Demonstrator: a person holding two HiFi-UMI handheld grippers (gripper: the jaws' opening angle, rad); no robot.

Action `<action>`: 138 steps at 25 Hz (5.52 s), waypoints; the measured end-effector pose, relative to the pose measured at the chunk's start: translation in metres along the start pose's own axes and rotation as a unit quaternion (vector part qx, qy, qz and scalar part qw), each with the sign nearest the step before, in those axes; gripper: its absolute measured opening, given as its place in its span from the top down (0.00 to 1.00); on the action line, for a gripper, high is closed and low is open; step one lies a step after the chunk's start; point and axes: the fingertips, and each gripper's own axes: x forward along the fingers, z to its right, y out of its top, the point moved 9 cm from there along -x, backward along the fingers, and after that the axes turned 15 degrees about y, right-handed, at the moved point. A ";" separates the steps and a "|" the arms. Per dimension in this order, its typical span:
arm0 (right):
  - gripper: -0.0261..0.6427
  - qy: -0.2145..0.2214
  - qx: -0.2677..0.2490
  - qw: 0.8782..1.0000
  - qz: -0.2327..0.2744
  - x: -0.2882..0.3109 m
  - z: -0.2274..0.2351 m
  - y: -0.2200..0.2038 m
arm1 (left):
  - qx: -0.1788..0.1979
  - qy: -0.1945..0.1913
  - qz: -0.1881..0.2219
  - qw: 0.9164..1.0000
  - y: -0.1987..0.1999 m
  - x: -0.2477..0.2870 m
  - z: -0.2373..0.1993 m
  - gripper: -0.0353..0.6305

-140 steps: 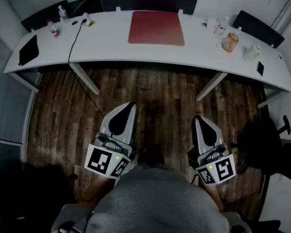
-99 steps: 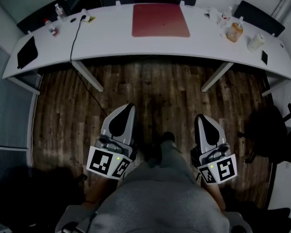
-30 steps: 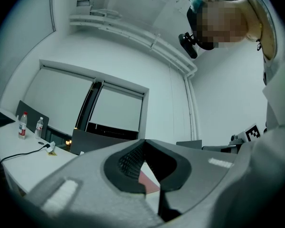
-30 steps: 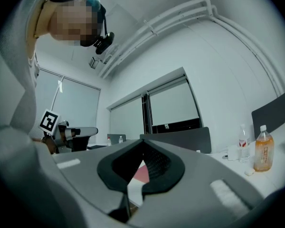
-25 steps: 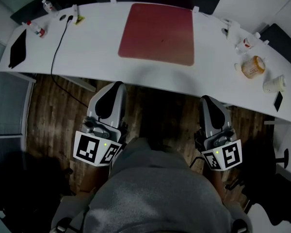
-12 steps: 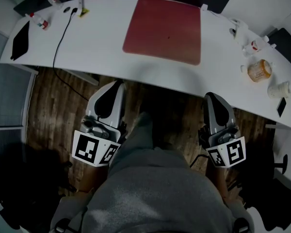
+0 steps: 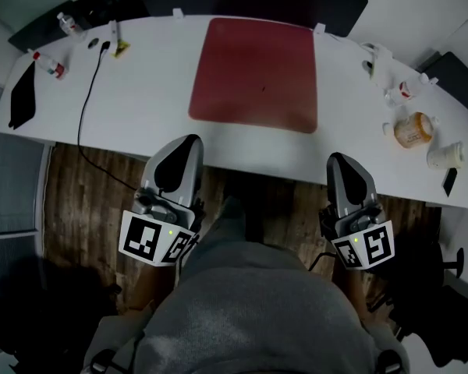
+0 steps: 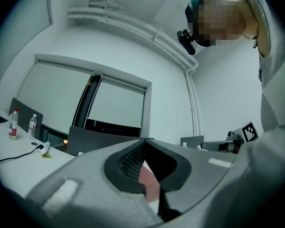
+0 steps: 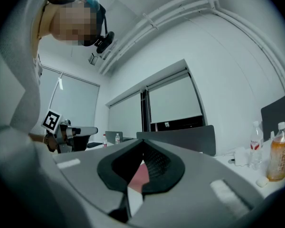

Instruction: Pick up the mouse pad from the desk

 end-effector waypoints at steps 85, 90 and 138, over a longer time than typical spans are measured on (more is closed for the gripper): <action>0.29 0.155 0.010 0.918 -0.365 0.131 0.148 -0.182 | 0.210 -0.192 -0.294 0.912 -0.179 0.170 -0.081 0.45; 0.28 0.157 0.007 0.905 -0.394 0.129 0.151 -0.195 | 0.220 -0.198 -0.327 0.897 -0.199 0.167 -0.084 0.44; 0.64 0.082 -0.021 0.918 -0.388 0.142 0.147 -0.217 | 0.191 -0.087 -0.383 0.899 -0.234 0.176 -0.091 0.64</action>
